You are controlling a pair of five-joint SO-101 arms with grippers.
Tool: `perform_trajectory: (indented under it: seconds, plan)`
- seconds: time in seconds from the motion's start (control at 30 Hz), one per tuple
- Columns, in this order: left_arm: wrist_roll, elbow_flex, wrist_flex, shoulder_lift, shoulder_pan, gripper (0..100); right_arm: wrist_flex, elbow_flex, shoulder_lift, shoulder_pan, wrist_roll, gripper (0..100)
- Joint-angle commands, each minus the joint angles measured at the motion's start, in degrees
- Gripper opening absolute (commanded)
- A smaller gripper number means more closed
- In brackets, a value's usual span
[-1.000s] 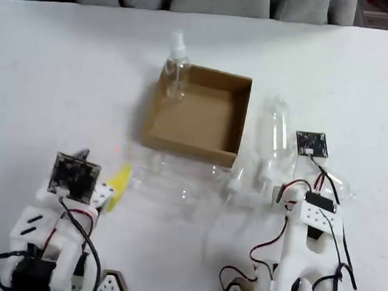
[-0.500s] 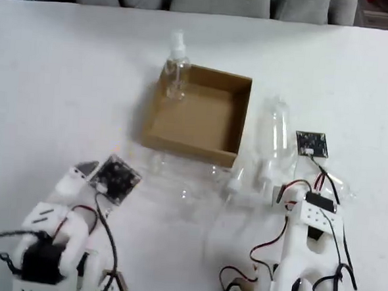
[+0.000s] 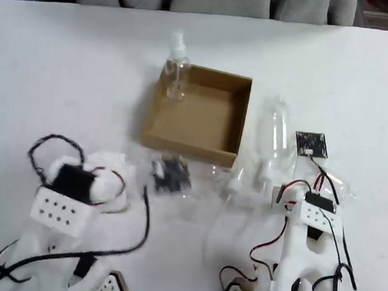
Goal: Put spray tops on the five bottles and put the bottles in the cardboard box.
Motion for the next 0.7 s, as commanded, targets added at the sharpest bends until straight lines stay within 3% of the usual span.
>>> perform_trajectory:
  seconds: [0.0, 0.27, 0.53, 0.67]
  plan:
    - [-9.85, -3.69, 1.23, 0.84, 7.78, 12, -0.48, -0.35, -0.57, -0.31, 0.53, 3.1]
    - [-10.29, -3.78, -7.3, 1.54, 14.11, 29, -0.48, -0.35, -0.57, -0.31, 0.53, 3.1]
    - [-10.29, -4.92, -19.43, 15.43, 16.13, 29, -1.54, -0.44, -0.57, -0.66, 0.62, 3.2]
    - [-8.53, -10.81, -20.22, 24.66, 16.57, 30, -1.63, -0.44, -0.57, -0.66, 0.62, 3.2]
